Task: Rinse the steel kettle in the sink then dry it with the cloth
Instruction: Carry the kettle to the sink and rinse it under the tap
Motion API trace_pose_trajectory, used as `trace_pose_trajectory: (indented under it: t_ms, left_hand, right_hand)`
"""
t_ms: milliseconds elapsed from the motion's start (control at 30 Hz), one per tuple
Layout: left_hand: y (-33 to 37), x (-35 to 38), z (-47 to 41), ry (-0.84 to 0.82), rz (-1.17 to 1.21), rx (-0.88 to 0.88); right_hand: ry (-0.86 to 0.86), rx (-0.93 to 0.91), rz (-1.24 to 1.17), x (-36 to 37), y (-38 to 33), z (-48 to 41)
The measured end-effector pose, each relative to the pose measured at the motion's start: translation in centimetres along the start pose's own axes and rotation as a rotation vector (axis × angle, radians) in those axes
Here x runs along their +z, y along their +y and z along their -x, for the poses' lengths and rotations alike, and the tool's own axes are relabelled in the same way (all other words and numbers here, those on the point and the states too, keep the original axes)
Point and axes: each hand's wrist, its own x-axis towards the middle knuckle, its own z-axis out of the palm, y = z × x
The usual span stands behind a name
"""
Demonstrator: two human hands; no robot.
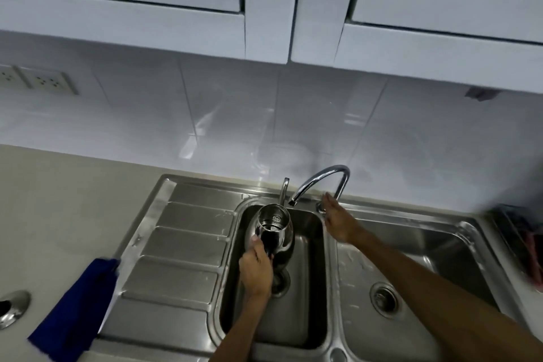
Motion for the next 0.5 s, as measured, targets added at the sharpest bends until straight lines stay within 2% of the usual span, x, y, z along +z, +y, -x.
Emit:
trace_pose_trajectory:
  t_ms: [267, 500]
  left_hand:
    - [1.1, 2.4, -2.0, -0.104, 0.003, 0.005]
    - [0.7, 3.3, -2.6, -0.158, 0.061, 0.012]
  right_hand:
    - [-0.051, 0.031, 0.137, 1.3, 1.6, -3.1]
    - [-0.083, 0.041, 0.137, 1.2, 2.0, -6.1]
